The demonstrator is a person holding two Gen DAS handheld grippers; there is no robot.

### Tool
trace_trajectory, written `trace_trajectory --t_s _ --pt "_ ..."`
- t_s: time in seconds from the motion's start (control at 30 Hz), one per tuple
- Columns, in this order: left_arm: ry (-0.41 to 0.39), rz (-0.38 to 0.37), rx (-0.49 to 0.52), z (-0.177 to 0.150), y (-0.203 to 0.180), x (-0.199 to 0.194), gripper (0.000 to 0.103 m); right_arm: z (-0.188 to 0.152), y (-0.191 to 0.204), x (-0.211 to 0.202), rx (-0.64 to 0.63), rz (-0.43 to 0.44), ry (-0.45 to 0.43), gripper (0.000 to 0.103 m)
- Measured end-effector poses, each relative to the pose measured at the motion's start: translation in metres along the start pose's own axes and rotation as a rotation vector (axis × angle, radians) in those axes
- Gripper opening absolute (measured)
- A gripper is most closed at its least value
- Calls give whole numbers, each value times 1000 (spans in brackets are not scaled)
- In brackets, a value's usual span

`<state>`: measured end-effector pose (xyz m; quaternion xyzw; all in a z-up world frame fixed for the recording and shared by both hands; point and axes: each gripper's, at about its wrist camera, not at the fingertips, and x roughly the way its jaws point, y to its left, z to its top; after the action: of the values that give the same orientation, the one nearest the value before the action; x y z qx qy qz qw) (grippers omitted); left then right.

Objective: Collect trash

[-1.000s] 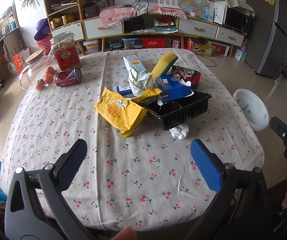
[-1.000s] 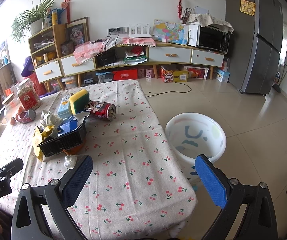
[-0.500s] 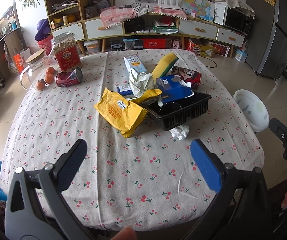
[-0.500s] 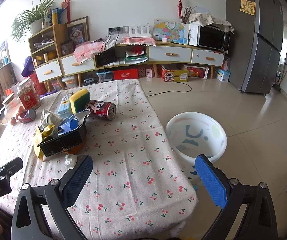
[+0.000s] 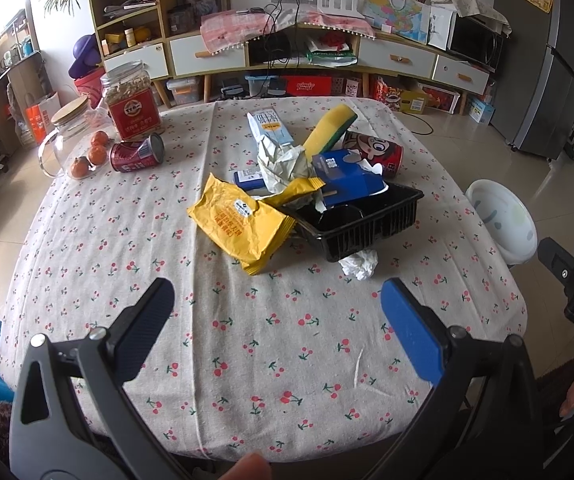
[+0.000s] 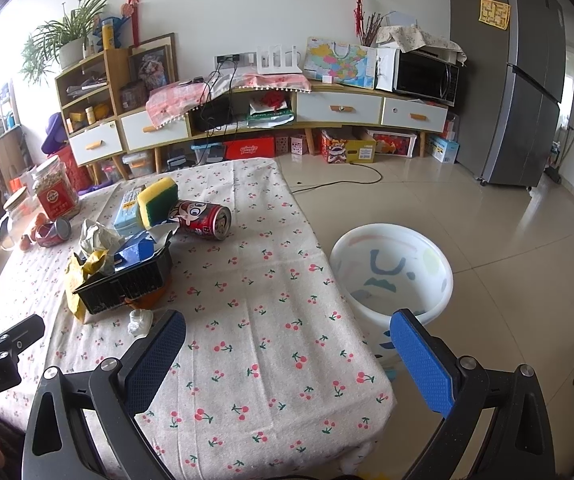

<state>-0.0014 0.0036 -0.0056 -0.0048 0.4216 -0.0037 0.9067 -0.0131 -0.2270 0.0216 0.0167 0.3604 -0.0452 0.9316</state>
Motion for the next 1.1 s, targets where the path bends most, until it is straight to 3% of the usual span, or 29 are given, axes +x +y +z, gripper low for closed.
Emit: trace_trajectory --t_s 0.2,0.4,0.53,0.73,0.83,0.9,0.93,1.1 --pt "10 -75 -33 13 7 1 103 4 2 4 -30 14 14 103" --pt "35 -82 -54 25 15 7 103 16 2 4 -50 13 13 103" --pt "74 -86 -25 38 17 16 103 34 -2 5 -37 50 32 103" --pt "149 -159 -20 72 26 42 101 70 8 20 -91 104 109 103" --pt "193 -201 -27 87 27 63 94 89 15 41 -106 112 169 103" --pt "233 -247 -28 94 26 81 78 100 21 57 -103 128 199 103" --pt "242 -258 -32 97 27 88 75 103 24 65 -104 133 210 103" --pt "269 -253 -38 98 26 113 64 100 29 111 -64 174 273 103"
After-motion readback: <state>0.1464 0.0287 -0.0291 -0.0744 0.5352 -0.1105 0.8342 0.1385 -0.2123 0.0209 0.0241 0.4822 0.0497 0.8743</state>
